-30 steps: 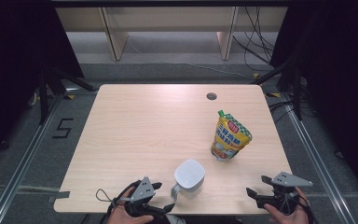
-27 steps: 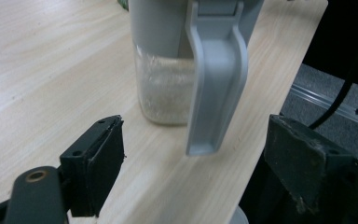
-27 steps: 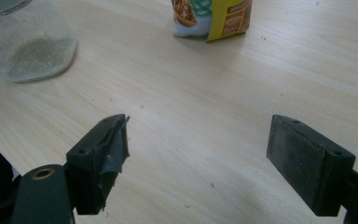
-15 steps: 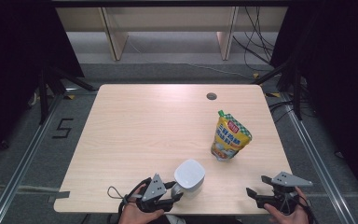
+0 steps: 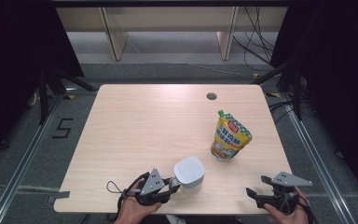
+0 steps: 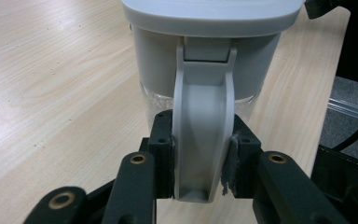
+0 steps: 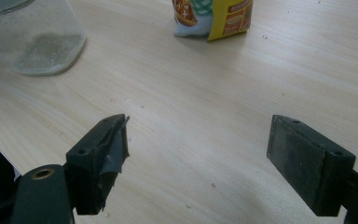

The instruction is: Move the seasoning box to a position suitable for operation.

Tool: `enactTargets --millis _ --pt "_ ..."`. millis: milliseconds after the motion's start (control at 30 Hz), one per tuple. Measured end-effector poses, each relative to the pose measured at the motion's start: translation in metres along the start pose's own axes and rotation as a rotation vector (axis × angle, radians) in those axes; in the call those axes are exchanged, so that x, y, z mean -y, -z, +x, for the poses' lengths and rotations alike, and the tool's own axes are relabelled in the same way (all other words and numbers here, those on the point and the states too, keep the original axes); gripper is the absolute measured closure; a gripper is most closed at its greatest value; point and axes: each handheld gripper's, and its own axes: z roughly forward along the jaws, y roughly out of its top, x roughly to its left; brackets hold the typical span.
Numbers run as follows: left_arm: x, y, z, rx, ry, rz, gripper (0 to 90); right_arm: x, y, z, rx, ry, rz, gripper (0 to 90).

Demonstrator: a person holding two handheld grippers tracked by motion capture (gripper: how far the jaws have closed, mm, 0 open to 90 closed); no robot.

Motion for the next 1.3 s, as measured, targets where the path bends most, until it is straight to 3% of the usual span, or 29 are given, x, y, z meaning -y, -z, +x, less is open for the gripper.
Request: enactTargets --millis 67,100,300,333,633,667,733,767,933,1033,1100,1167,1200,1233,1300 --pt "-0.001 0.0 0.002 -0.003 -0.015 0.002 68.0 0.0 0.0 0.001 -0.013 -0.017 0.005 21.4" --pt "-0.002 -0.002 0.006 -0.006 -0.022 0.002 68.0 0.0 0.0 0.0 0.001 0.004 -0.002 21.4" --pt "-0.004 -0.006 0.015 0.001 -0.022 -0.008 68.0 0.0 -0.001 0.001 -0.023 -0.018 0.007 21.4" --pt "-0.004 -0.007 0.018 -0.014 -0.018 -0.002 67.9 0.0 0.0 0.0 -0.003 0.001 0.002 21.4" --pt "-0.006 -0.008 0.034 -0.031 -0.024 -0.005 68.3 0.0 0.0 0.0 -0.009 0.0 -0.002 21.4" --pt "-0.006 -0.009 0.035 -0.03 -0.017 -0.008 68.3 0.001 0.0 0.002 -0.024 -0.043 0.01 21.4" --pt "-0.006 -0.009 0.038 -0.031 -0.008 -0.009 68.4 0.001 -0.001 0.0 -0.028 -0.025 0.007 21.4" --pt "-0.007 -0.009 0.041 -0.036 -0.026 -0.001 68.4 0.001 -0.001 -0.001 -0.014 -0.005 0.001 21.4" --pt "-0.007 -0.008 0.044 -0.037 -0.029 -0.004 68.9 0.001 -0.002 -0.002 -0.031 -0.027 0.005 21.4" --pt "-0.007 -0.007 0.046 -0.04 -0.038 0.001 68.9 0.002 -0.001 -0.003 -0.018 -0.016 -0.006 21.2" --pt "-0.005 -0.004 0.047 -0.048 -0.02 -0.001 69.0 0.002 -0.001 -0.003 -0.035 -0.031 0.0 21.2" --pt "-0.005 -0.003 0.049 -0.049 -0.035 0.003 69.0 0.002 -0.001 -0.003 -0.035 -0.03 -0.001 21.2" --pt "-0.004 -0.003 0.049 -0.048 -0.01 -0.004 69.1 0.002 -0.001 -0.003 -0.029 -0.023 -0.003 21.2" --pt "-0.004 -0.003 0.049 -0.048 -0.01 -0.004 69.1 0.002 -0.001 -0.003 -0.029 -0.023 -0.003 21.2" --pt "-0.003 -0.002 0.053 -0.05 -0.039 -0.011 69.0 0.002 -0.001 -0.003 -0.02 -0.012 -0.009 21.2"
